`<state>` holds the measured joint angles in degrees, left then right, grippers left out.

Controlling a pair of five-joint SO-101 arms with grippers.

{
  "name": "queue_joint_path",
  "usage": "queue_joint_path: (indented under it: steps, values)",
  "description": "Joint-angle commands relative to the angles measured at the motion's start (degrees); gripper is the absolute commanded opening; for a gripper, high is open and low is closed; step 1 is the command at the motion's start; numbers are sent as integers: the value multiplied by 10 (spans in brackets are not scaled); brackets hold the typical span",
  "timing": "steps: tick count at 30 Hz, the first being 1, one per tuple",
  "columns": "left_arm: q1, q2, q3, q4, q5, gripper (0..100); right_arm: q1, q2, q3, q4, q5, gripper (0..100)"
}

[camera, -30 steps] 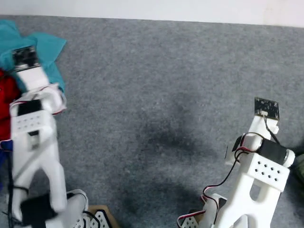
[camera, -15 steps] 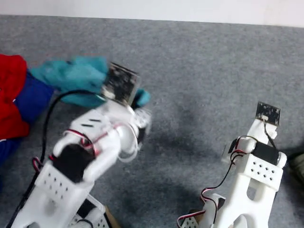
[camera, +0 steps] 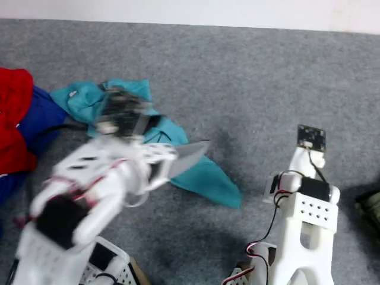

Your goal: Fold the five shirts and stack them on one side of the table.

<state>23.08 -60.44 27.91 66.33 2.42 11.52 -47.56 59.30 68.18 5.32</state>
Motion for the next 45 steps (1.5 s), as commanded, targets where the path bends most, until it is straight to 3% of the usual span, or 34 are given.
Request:
queue_joint_path:
  steps: [1, 6, 10, 13, 17, 25, 28, 31, 36, 45]
  values:
    - [-166, -80, -22, 11, -22, 577, -43, -8, -5, -11, -4, 146]
    - [-276, -98, 57, -10, -76, 483, -129, -8, -22, -11, -9, 146]
    - [-338, -61, 141, -108, -75, 373, -192, -3, -57, -11, -16, 146]
    - [-363, -15, 162, -164, -74, 301, -216, -2, -83, -15, -61, 146]
    - [-371, 80, 142, -204, -73, 248, -251, -2, -78, -67, -93, 146]
    - [-367, 291, 24, -205, -72, 242, -355, -2, -56, -135, -97, 150]
    - [-356, 358, -3, -206, -71, 242, -392, 1, -58, -137, -98, 204]
    - [-356, 429, -29, -210, -26, 242, -426, 36, -73, -137, -98, 232]
    - [-359, 545, -79, -238, 24, 242, -451, 145, -131, -140, -97, 232]
    - [-346, 744, -210, -244, 72, 242, -437, 339, -155, -251, -97, 231]
